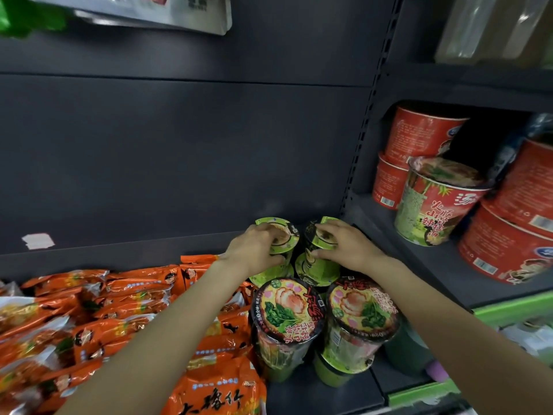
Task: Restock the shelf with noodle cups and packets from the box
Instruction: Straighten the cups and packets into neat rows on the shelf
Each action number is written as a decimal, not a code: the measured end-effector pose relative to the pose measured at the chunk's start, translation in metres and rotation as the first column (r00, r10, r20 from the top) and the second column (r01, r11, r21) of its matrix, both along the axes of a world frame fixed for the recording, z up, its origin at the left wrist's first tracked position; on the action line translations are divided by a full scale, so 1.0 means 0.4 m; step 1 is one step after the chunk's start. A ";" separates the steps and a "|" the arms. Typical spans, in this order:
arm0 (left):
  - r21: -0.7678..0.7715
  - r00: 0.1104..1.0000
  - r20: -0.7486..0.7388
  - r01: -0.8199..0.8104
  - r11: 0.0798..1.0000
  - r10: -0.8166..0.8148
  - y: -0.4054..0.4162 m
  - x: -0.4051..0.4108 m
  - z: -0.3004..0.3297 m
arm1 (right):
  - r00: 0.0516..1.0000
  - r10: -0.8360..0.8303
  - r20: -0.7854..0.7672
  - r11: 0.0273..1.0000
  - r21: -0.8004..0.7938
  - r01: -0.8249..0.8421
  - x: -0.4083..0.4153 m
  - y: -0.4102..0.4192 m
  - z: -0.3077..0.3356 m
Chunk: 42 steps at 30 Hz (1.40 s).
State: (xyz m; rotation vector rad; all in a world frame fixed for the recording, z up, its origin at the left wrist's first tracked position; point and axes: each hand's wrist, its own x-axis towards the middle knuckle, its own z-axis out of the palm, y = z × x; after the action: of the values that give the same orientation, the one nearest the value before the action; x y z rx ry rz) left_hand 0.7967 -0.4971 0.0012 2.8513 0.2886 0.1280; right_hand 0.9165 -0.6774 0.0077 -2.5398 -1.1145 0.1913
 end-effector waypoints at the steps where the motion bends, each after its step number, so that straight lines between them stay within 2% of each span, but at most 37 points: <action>1: -0.023 1.000 0.020 0.004 1.000 -0.004 0.002 0.000 0.001 | 0.999 -0.036 -0.006 0.997 0.070 0.037 -0.002 -0.006 0.008; 3: -0.069 0.998 0.059 0.019 0.997 -0.015 0.006 0.003 0.005 | 0.996 -0.085 0.004 0.989 0.125 0.084 -0.007 -0.015 0.019; 7: -0.074 0.995 0.084 0.052 0.996 -0.046 0.003 0.027 0.016 | 0.992 -0.123 0.026 0.992 -0.004 0.123 -0.013 -0.009 0.022; 12: -0.034 0.999 -0.007 0.037 0.999 -0.038 0.022 0.055 0.015 | 0.981 -0.173 0.091 0.971 -0.151 0.185 -0.009 0.041 0.036; 15: -0.028 0.999 -0.012 0.052 0.998 -0.053 0.034 0.053 0.006 | 0.980 -0.160 0.117 0.955 -0.234 0.184 -0.001 0.055 0.025; 18: -0.016 0.999 -0.007 0.052 0.999 -0.052 0.037 0.051 0.002 | 0.984 -0.148 0.099 0.966 -0.199 0.166 0.012 0.047 0.011; 24: 0.040 0.999 -0.016 0.041 0.998 -0.041 0.034 0.054 0.014 | 0.996 -0.046 -0.079 0.989 -0.145 0.035 0.030 0.012 0.023; 26: 0.041 0.999 -0.027 0.039 0.998 -0.037 0.033 0.056 0.016 | 0.995 -0.059 -0.084 0.992 -0.119 0.049 0.030 0.015 0.019; 31: 0.018 0.999 -0.021 0.037 0.999 -0.037 0.032 0.059 0.015 | 0.988 -0.150 0.040 0.985 -0.080 0.152 0.029 0.042 -0.007; 39: -0.010 0.999 -0.012 0.034 0.999 -0.034 0.030 0.051 0.009 | 0.990 0.004 -0.139 0.996 -0.092 -0.017 0.057 0.030 0.017; 42: -0.020 0.999 -0.013 0.034 0.999 -0.034 0.031 0.049 0.008 | 0.990 0.011 -0.141 0.993 -0.112 -0.027 0.057 0.030 0.019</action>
State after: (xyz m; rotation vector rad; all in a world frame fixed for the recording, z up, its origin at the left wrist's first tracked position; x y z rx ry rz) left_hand 0.8165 -0.4847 0.0043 2.8364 0.2426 0.0992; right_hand 0.9393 -0.6653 0.0153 -2.5690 -1.1032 0.4435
